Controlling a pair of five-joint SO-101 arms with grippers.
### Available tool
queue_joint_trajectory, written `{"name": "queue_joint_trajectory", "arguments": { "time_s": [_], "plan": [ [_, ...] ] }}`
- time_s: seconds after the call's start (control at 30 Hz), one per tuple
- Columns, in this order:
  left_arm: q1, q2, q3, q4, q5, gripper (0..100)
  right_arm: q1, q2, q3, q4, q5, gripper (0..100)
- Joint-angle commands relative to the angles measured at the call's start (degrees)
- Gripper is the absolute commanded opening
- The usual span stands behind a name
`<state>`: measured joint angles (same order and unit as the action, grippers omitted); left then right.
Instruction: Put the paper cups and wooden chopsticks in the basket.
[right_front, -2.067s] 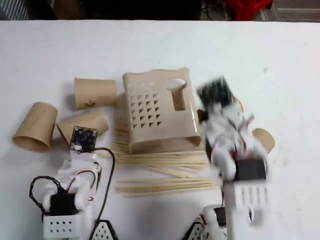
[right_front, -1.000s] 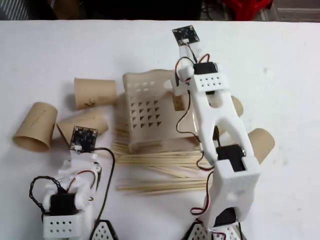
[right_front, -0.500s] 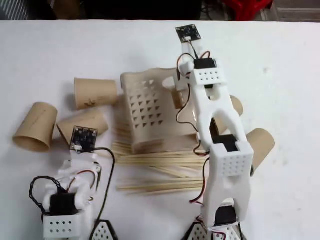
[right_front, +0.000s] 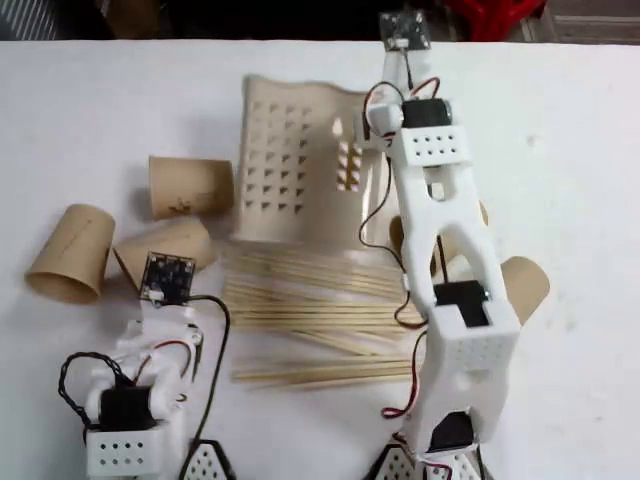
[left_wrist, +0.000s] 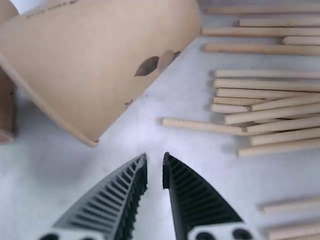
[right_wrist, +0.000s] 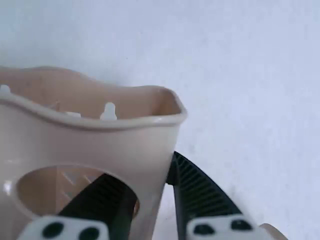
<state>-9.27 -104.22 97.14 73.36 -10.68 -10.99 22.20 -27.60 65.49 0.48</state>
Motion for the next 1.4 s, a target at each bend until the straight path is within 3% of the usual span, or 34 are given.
{"name": "queue_joint_trajectory", "arguments": {
  "time_s": [0.0, 0.33, 0.57, 0.63, 0.73, 0.8, 0.97, 1.1, 1.37],
  "plan": [
    [-0.4, -0.5, -0.3, 0.4, -0.1, 8, 0.2, -10.2, -4.4, 2.7, -0.6, 1.5],
    [-0.2, -0.5, -0.3, 0.4, -0.3, 8, -0.7, -21.7, -4.4, 11.7, -0.6, 1.5],
    [5.4, -0.5, -1.6, -0.4, -0.8, 8, -0.7, -28.4, -4.2, 12.7, -0.6, 1.5],
    [3.3, -0.5, -5.8, -1.8, -6.2, 8, -0.7, -29.4, -4.2, 12.7, -0.6, 1.5],
    [-2.9, -0.5, -12.7, -3.3, -22.5, 8, -0.7, -30.8, -4.3, 12.7, -0.6, 1.5],
    [-3.7, -0.5, -16.7, -5.1, -26.2, 8, -0.7, -31.4, -4.3, 12.7, -0.6, 1.5],
    [-7.3, -0.2, -30.8, -9.1, -24.6, 8, -0.7, -31.4, -4.1, 11.0, -0.6, 1.5],
    [-10.1, 4.9, -42.3, -11.0, -18.9, 12, -0.7, -30.6, -3.9, 7.7, -0.4, 1.5],
    [-10.3, 41.5, -71.1, -7.4, -4.7, 18, -0.7, -28.0, -3.9, 2.4, -0.5, 1.5]
  ]
}}
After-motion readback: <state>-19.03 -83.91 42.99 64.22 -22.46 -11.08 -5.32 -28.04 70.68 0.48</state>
